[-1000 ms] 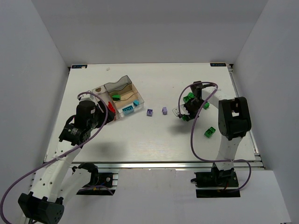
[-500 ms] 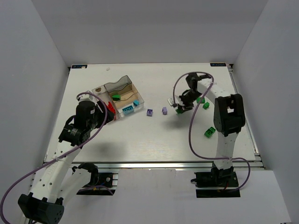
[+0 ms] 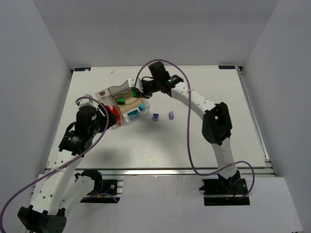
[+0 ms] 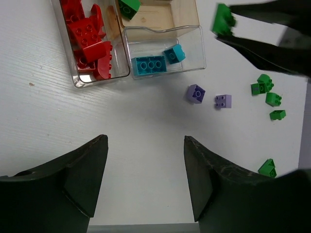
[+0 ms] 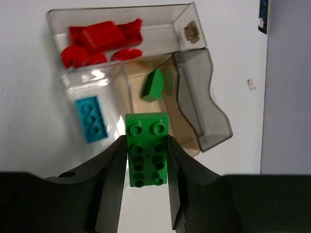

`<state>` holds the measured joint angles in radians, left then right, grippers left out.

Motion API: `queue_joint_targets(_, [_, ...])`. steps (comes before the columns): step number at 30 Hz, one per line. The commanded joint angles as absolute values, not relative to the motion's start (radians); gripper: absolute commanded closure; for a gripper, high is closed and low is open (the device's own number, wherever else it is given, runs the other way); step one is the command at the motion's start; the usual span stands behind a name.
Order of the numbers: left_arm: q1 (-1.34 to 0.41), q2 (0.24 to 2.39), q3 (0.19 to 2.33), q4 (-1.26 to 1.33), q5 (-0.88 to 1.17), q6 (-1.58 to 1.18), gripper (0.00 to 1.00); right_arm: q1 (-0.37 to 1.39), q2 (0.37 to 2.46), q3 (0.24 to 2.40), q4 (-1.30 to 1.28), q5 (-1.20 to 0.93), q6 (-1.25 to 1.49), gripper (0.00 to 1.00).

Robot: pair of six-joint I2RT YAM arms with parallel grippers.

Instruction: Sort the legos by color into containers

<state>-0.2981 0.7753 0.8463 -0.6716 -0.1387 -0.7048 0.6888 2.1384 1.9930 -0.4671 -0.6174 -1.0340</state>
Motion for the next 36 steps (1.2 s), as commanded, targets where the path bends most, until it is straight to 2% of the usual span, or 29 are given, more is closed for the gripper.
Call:
queue_joint_targets(1, [-0.305, 0.744, 0.850, -0.655, -0.130, -0.742, 0.27, 0.710, 2.254, 2.064, -0.115, -0.496, -0.772, 0.91])
queue_joint_targets(5, [-0.305, 0.716, 0.831, -0.667, -0.104, -0.765, 0.27, 0.742, 2.371, 2.184, -0.042, -0.410, -0.764, 0.91])
queue_joint_targets(9, [-0.305, 0.707, 0.838, -0.702, -0.098, -0.759, 0.27, 0.758, 2.427, 2.174, 0.058, -0.356, -0.784, 0.83])
queue_joint_targets(15, [-0.305, 0.710, 0.847, -0.712, -0.084, -0.741, 0.27, 0.767, 2.464, 2.161, 0.084, -0.322, -0.807, 0.44])
queue_joint_targets(16, [-0.305, 0.713, 0.848, -0.710, -0.080, -0.738, 0.26, 0.764, 2.441, 2.152, 0.081, -0.328, -0.804, 0.33])
queue_joint_targets(19, [-0.305, 0.727, 0.850, -0.693, -0.071, -0.723, 0.26, 0.762, 2.369, 2.088, 0.084, -0.357, -0.789, 0.26])
queue_joint_targets(23, [-0.305, 0.753, 0.831, -0.618, -0.017, -0.713, 0.26, 0.733, 2.251, 2.037, 0.022, -0.385, -0.703, 0.26])
queue_joint_targets(25, [-0.305, 0.761, 0.818, -0.588, -0.002, -0.710, 0.29, 0.682, 2.147, 1.998, -0.052, -0.422, -0.576, 0.31])
queue_joint_targets(26, [-0.305, 0.768, 0.812, -0.554, 0.036, -0.710, 0.31, 0.660, 2.110, 1.971, -0.073, -0.490, -0.525, 0.63])
queue_joint_targets(27, [-0.305, 0.770, 0.804, -0.534, 0.047, -0.707, 0.33, 0.637, 2.062, 1.930, -0.078, -0.529, -0.461, 0.86])
queue_joint_targets(28, [-0.305, 0.775, 0.790, -0.519, 0.058, -0.704, 0.44, 0.611, 1.972, 1.825, -0.074, -0.584, -0.360, 1.00])
queue_joint_targets(29, [-0.305, 0.781, 0.781, -0.484, 0.066, -0.703, 0.51, 0.512, 1.930, 1.777, -0.086, -0.718, -0.333, 1.00])
queue_joint_targets(30, [-0.305, 0.785, 0.773, -0.467, 0.086, -0.703, 0.58, 0.477, 1.896, 1.743, -0.127, -0.759, -0.333, 1.00])
queue_joint_targets(31, [-0.305, 0.795, 0.755, -0.428, 0.097, -0.700, 0.70, 0.397, 1.841, 1.705, -0.264, -0.779, -0.395, 1.00])
queue_joint_targets(32, [-0.305, 0.799, 0.747, -0.416, 0.106, -0.698, 0.75, 0.371, 1.820, 1.691, -0.360, -0.819, -0.469, 1.00])
queue_joint_targets(33, [-0.305, 0.811, 0.738, -0.396, 0.126, -0.699, 0.78, 0.330, 1.800, 1.680, -0.468, -0.825, -0.580, 0.91])
queue_joint_targets(34, [-0.305, 0.819, 0.730, -0.381, 0.136, -0.699, 0.80, 0.312, 1.755, 1.661, -0.573, -0.819, -0.697, 0.76])
queue_joint_targets(35, [-0.305, 0.827, 0.713, -0.349, 0.146, -0.701, 0.80, 0.286, 1.735, 1.613, -0.773, -0.784, -0.942, 0.59])
queue_joint_targets(36, [-0.305, 0.834, 0.706, -0.332, 0.149, -0.703, 0.79, 0.252, 1.711, 1.583, -0.881, -0.769, -1.088, 0.47])
